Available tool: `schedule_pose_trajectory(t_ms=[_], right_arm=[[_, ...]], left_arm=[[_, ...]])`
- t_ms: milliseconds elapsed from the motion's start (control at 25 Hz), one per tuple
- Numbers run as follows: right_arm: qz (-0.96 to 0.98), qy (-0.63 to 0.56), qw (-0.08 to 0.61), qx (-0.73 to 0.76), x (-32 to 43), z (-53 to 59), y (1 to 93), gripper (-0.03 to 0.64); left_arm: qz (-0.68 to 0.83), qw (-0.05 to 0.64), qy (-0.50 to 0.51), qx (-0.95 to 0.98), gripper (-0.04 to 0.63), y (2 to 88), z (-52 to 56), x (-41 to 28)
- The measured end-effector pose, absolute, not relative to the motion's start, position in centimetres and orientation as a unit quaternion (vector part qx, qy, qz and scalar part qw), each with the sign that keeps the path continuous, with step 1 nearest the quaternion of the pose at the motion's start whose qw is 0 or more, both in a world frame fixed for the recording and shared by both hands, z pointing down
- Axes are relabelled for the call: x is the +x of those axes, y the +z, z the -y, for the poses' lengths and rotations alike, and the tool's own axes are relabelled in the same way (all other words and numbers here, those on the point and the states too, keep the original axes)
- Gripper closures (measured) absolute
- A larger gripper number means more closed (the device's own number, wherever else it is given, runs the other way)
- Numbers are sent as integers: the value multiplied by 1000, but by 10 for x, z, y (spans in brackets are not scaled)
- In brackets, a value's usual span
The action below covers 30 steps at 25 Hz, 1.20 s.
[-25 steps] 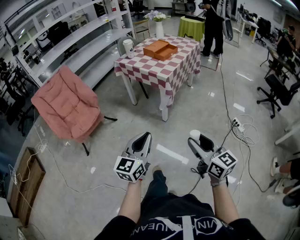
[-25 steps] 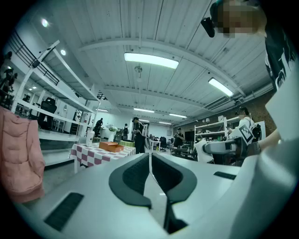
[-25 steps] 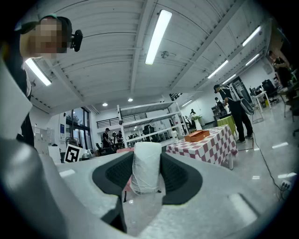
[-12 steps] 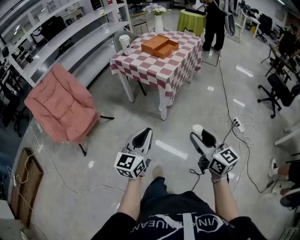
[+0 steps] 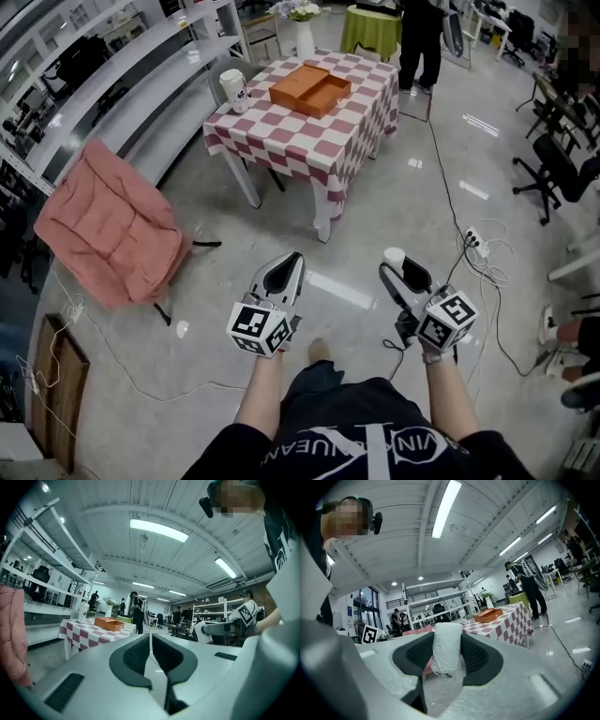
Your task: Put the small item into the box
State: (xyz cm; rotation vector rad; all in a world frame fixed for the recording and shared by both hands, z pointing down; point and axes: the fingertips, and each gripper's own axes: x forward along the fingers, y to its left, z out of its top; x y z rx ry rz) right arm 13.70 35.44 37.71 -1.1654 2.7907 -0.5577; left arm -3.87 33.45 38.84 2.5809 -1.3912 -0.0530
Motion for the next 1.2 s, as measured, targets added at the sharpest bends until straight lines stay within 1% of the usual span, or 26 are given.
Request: schedule_pose_trajectory(t_ms=[280, 600, 1200], right_arm=[[-892, -202, 44, -403, 128, -316, 391, 436], [-890, -206, 44, -403, 102, -281, 398, 436], [-883, -237, 35, -404, 92, -272, 418, 434]], left_arm=[[461, 113, -12, 880, 574, 400, -294, -56], [461, 119, -10, 879, 574, 411, -259, -86], [460, 159, -10, 873, 574, 444, -259, -95]])
